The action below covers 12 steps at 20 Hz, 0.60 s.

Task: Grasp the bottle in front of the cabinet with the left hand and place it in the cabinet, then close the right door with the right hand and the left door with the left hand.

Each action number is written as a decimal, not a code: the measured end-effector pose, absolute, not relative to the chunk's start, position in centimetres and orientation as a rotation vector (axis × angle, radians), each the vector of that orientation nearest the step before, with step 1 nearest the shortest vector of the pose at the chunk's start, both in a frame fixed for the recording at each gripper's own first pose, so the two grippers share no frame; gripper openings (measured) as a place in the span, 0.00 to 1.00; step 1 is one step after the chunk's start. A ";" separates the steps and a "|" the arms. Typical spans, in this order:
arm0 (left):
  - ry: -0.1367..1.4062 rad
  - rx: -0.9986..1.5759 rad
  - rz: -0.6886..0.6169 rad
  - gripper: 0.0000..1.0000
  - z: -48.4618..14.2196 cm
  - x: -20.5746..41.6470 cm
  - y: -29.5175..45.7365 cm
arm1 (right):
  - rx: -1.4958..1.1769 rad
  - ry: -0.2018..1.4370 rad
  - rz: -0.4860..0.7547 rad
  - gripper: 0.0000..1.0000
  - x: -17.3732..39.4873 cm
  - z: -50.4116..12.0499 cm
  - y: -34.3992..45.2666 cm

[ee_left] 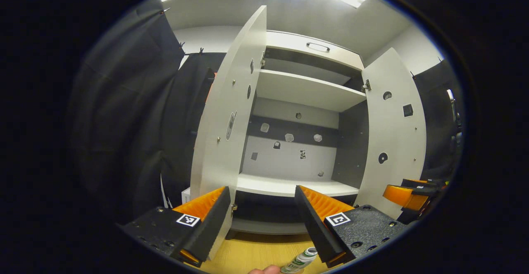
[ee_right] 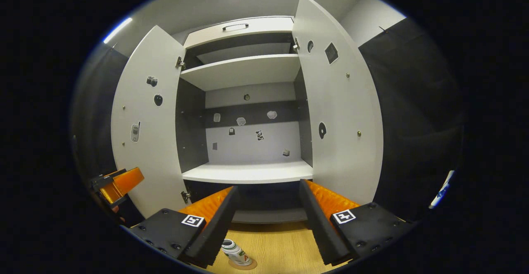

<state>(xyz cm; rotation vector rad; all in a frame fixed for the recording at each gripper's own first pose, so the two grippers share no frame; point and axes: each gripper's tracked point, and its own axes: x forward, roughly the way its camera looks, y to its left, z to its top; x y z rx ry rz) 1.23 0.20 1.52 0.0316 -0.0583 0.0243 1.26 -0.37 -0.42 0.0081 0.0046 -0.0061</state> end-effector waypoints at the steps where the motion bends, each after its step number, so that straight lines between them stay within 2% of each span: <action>1: -0.070 0.035 0.012 0.95 2.0 1.5 -0.2 | 0.006 0.004 -0.008 0.97 1.2 -0.4 -0.4; 6: -0.036 0.001 -0.100 0.98 0.6 2.8 -4.0 | 0.000 0.004 -0.019 0.97 0.7 -0.4 -0.7; 7: -0.006 -0.013 -0.127 0.95 -0.7 3.0 -4.9 | -0.001 0.005 -0.020 0.97 0.5 -0.4 -0.7; 12: 0.183 0.009 -0.276 0.96 -9.1 2.8 -9.3 | -0.028 0.012 -0.038 0.97 -0.2 -0.7 -1.5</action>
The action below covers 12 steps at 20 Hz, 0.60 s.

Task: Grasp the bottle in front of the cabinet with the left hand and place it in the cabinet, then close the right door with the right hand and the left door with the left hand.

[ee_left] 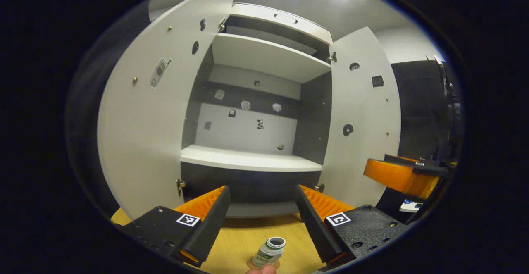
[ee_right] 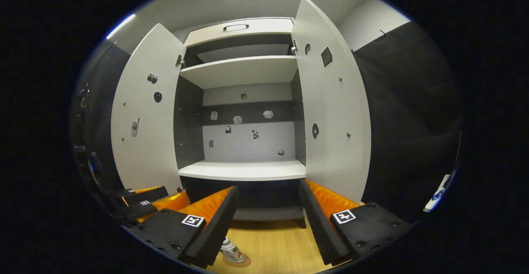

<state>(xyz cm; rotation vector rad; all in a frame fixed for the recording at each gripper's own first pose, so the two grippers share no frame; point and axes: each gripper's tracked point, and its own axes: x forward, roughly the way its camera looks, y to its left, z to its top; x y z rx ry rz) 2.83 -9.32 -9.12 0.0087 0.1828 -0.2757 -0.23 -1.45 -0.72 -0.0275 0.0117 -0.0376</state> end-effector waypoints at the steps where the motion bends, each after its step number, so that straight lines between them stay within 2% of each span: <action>1: 0.211 0.011 -0.295 0.96 -10.8 2.6 -9.8 | -0.030 0.014 -0.042 0.97 -0.4 -0.8 -1.6; 7: 0.436 0.023 -0.361 0.96 -22.2 0.4 -10.5 | -0.035 0.032 -0.061 0.97 -0.9 -1.3 -2.6; 12: 0.545 0.019 -0.400 0.96 -27.7 -1.1 -10.0 | -0.043 0.043 -0.070 0.97 -0.9 -1.5 -3.0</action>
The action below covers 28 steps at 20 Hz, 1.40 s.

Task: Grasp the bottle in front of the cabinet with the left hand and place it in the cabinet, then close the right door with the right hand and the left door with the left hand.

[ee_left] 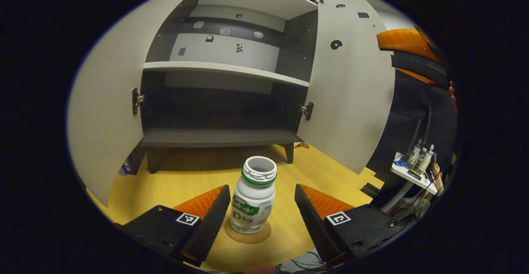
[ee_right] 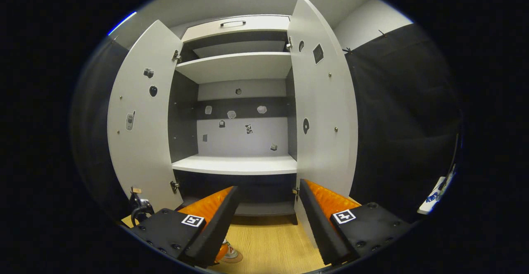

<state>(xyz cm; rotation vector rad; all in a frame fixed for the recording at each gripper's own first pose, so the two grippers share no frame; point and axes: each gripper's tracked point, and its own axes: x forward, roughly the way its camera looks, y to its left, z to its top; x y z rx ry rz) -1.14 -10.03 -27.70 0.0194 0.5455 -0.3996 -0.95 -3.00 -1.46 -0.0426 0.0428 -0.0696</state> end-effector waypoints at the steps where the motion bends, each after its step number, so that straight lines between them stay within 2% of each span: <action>1: 0.557 0.012 -0.393 0.96 -28.4 -1.2 -9.8 | -0.044 0.044 -0.068 0.97 -0.9 -1.5 -3.0; 9: 0.609 -0.030 -0.355 0.96 -32.8 -0.9 -9.2 | -0.053 0.051 -0.068 0.97 -1.2 -1.5 -2.9; 13: 0.589 -0.057 -0.354 0.94 -33.1 -0.6 -9.1 | -0.053 0.053 -0.069 0.97 -1.3 -1.6 -2.9; 17: 0.596 -0.091 -0.332 0.77 -32.4 -0.1 -8.0 | -0.045 0.061 -0.069 0.97 -1.1 -1.9 -2.9; 20: 0.555 -0.101 -0.317 0.72 -29.0 0.5 -7.7 | -0.049 0.063 -0.079 0.97 -1.0 -2.2 -3.1; 28: 0.337 -0.126 -0.311 0.71 -13.7 4.7 -8.4 | -0.032 0.067 -0.069 0.97 -0.7 -2.7 -2.8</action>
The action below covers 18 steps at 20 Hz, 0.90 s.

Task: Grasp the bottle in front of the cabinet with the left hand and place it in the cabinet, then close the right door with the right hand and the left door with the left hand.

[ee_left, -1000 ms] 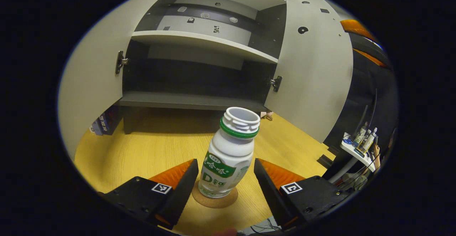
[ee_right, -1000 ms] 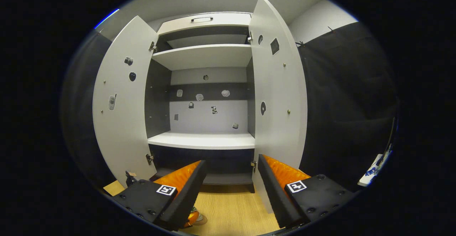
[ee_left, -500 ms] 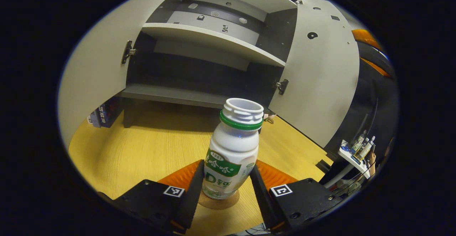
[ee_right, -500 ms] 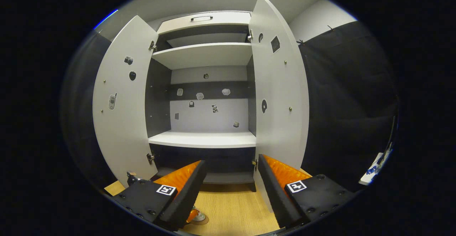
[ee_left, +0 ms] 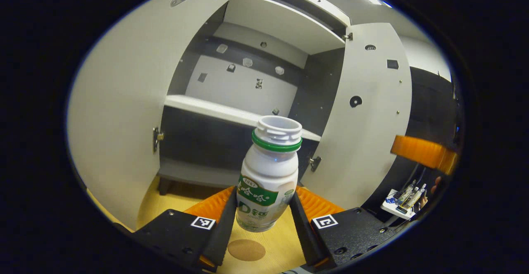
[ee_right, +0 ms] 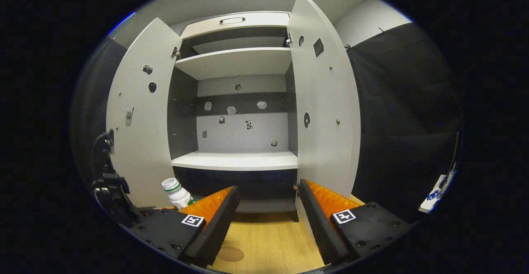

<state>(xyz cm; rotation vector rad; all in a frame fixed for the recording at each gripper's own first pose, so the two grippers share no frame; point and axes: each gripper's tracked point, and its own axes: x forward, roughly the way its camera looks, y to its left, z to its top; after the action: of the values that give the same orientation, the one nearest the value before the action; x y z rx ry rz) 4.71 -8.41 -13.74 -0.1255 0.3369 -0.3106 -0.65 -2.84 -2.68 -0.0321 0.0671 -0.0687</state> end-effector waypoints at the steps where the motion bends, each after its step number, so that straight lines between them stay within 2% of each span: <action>1: 0.324 -0.126 -0.317 0.71 -11.8 5.2 -8.9 | -0.028 0.070 -0.066 0.97 -0.7 -2.7 -2.8; 5: 0.234 -0.107 -0.335 0.71 -4.1 8.7 -10.4 | -0.034 0.058 -0.071 0.97 -1.1 -2.4 -3.2; 11: 0.158 -0.062 -0.373 0.71 4.2 16.2 -12.8 | -0.031 0.049 -0.112 0.97 -2.6 -2.0 -4.5; 18: 0.226 0.050 -0.316 0.71 5.1 27.4 -15.0 | 0.036 0.065 -0.167 0.97 -4.3 -2.7 -6.3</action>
<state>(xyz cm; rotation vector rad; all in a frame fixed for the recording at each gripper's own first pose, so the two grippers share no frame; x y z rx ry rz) 27.42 -15.03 5.08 0.0496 0.2260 -0.3163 -4.31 -6.32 -2.74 0.0357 0.0650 -0.1666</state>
